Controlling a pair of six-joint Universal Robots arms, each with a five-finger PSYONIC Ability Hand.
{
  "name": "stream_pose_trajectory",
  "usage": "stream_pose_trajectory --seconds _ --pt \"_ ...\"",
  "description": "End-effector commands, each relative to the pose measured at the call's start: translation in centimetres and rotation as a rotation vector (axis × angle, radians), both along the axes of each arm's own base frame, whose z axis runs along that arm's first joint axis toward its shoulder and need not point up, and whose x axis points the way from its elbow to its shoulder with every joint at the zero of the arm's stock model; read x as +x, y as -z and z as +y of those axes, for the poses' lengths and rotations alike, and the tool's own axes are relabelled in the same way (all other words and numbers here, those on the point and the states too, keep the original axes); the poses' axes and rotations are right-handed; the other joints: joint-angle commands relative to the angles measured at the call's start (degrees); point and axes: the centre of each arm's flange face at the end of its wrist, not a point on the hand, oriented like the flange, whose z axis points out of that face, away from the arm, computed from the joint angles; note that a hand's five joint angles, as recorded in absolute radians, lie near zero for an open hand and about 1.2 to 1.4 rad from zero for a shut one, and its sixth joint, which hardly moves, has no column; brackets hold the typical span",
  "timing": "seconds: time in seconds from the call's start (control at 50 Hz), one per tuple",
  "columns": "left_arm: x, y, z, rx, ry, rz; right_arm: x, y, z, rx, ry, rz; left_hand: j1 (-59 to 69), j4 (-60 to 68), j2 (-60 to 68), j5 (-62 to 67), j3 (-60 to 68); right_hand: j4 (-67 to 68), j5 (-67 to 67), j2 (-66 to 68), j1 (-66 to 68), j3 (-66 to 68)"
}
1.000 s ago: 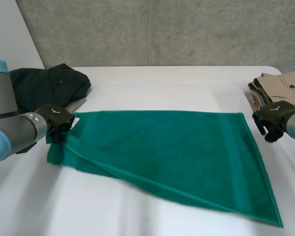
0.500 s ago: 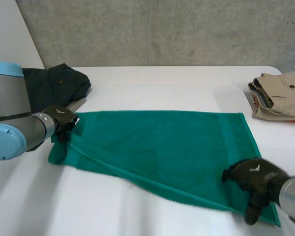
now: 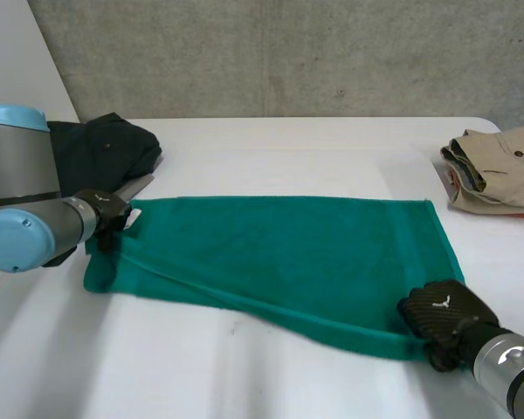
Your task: Fold the laundry.
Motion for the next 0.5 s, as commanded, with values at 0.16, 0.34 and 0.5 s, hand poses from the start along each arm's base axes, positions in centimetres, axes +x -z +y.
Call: stream_pose_trajectory --seconds 0.16,0.34,0.5 --pt "1.9 -2.2 6.2 0.199 -0.001 0.024 -1.9 -3.1 -1.4 0.018 -0.045 0.123 13.89 11.53 11.46 13.27 11.96 11.91 13.0 12.69 15.01 12.28" --pt "3.1 -2.2 12.0 0.403 0.121 -0.097 -4.7 -4.4 -3.0 0.287 -0.194 0.274 13.89 11.53 11.46 13.27 11.96 11.91 13.0 12.69 15.01 12.28" --pt "1.8 -2.6 10.7 0.263 0.175 -0.13 -3.8 -5.1 -6.7 0.165 -0.137 0.269 13.89 11.53 11.46 13.27 11.96 11.91 13.0 12.69 15.01 12.28"
